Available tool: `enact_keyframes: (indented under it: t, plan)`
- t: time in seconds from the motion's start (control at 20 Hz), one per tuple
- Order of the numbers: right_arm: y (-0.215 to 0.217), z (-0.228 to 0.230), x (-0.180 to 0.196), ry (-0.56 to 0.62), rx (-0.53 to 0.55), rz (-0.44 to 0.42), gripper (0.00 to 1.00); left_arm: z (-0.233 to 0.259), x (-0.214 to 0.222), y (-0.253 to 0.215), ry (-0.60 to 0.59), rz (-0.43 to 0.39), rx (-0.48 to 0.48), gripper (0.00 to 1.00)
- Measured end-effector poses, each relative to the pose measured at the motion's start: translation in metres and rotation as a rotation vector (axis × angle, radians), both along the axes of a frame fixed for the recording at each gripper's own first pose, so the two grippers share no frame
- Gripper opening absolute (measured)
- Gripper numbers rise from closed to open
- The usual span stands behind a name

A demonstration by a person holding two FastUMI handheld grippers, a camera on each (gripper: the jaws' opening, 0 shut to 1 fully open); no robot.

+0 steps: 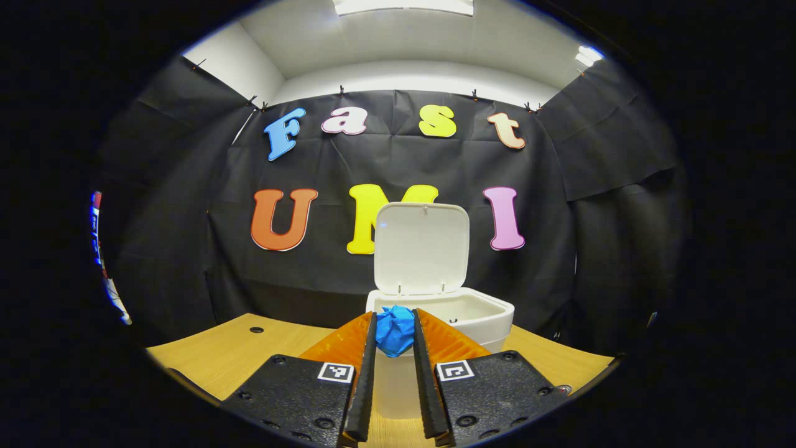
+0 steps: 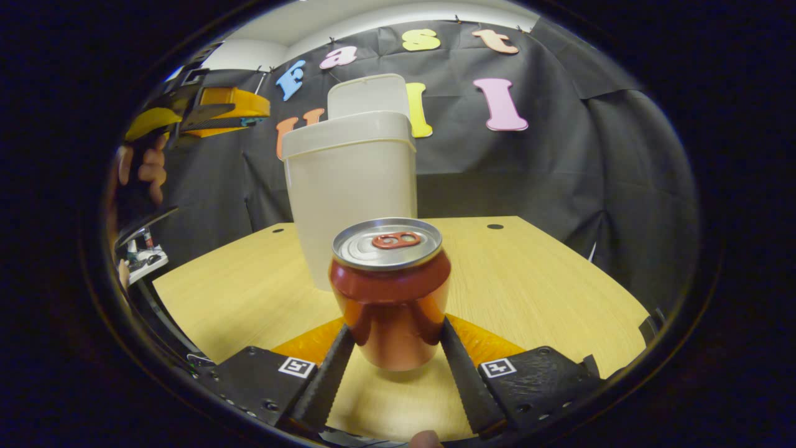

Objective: Press the lid of the desktop garbage bin to open it, pick up the crumpled paper on the desktop and throw it into the bin, then pick up the pop can on the desktop and drop it into the bin, and finally close the garbage bin lid.

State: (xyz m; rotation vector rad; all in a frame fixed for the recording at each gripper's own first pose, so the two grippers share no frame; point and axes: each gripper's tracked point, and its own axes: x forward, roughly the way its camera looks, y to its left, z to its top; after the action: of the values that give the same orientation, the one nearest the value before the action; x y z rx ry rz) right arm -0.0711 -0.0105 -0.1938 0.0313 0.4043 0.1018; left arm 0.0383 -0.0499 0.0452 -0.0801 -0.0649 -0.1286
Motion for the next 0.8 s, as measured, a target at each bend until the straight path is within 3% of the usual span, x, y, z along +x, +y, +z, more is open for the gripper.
enact_keyframes:
  t: [0.15,0.45,0.8]
  plan:
    - [-0.005,0.007,0.001,-0.010,0.003,0.001,0.81,0.008,0.026,0.000,0.005,-0.002,0.010,0.31]
    - [-0.018,0.015,0.006,-0.029,0.025,-0.018,0.82,0.013,0.074,-0.007,0.048,-0.025,-0.012,0.34]
    - [-0.026,0.010,0.006,-0.023,0.043,-0.028,0.81,-0.001,0.100,-0.027,0.108,-0.065,0.009,0.36]
